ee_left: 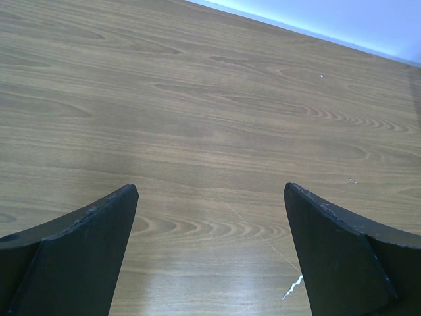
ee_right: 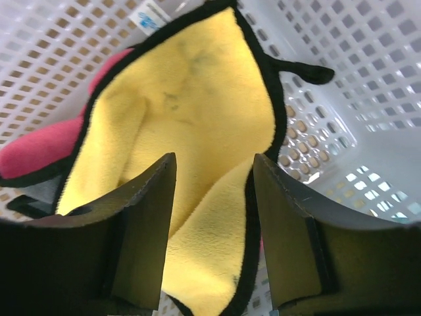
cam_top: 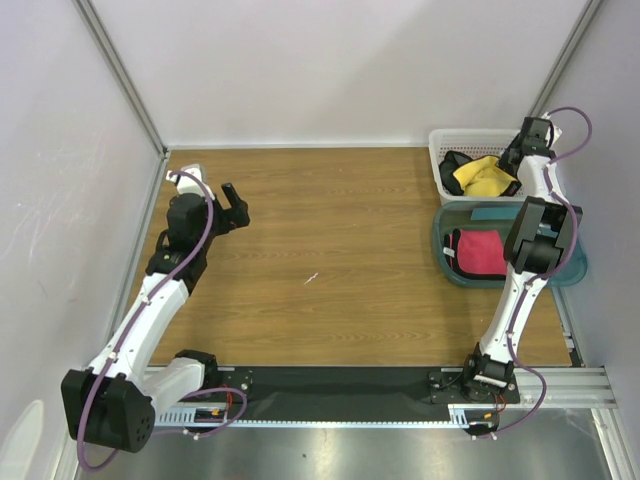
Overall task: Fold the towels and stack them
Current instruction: Grab crumpled towel
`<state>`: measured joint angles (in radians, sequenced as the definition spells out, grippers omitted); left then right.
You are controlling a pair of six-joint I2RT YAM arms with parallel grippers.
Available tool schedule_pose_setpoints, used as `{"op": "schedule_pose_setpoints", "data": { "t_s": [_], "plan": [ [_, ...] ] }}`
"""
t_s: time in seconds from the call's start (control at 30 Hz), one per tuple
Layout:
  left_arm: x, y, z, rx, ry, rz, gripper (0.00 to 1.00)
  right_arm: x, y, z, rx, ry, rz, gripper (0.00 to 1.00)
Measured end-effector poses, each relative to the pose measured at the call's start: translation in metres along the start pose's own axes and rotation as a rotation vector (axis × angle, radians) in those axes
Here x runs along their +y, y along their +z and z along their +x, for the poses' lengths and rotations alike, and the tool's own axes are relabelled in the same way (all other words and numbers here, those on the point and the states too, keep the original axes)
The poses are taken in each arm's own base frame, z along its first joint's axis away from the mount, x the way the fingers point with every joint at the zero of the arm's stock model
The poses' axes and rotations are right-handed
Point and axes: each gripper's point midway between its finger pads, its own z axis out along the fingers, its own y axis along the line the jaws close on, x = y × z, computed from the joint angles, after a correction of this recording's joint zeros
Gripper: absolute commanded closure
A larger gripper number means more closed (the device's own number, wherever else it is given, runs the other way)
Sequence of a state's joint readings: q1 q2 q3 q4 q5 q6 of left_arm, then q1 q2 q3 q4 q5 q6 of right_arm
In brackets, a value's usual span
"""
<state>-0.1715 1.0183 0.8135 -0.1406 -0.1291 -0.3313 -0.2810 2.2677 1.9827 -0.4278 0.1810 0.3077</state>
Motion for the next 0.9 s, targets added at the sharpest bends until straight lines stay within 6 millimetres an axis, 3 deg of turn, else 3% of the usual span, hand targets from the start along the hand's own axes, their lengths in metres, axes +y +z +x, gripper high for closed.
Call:
{"op": "schedule_pose_setpoints", "data": {
  "t_s": [0.57, 0.9],
  "plan": [
    [0.001, 0.006, 0.006, 0.021, 0.003, -0.007, 0.00, -0.015, -0.001, 0.009, 0.028, -0.029, 0.064, 0.41],
    [0.001, 0.007, 0.006, 0.019, 0.003, -0.006, 0.00, -0.017, 0.006, 0.023, 0.065, -0.040, 0.070, 0.60]
  ]
}}
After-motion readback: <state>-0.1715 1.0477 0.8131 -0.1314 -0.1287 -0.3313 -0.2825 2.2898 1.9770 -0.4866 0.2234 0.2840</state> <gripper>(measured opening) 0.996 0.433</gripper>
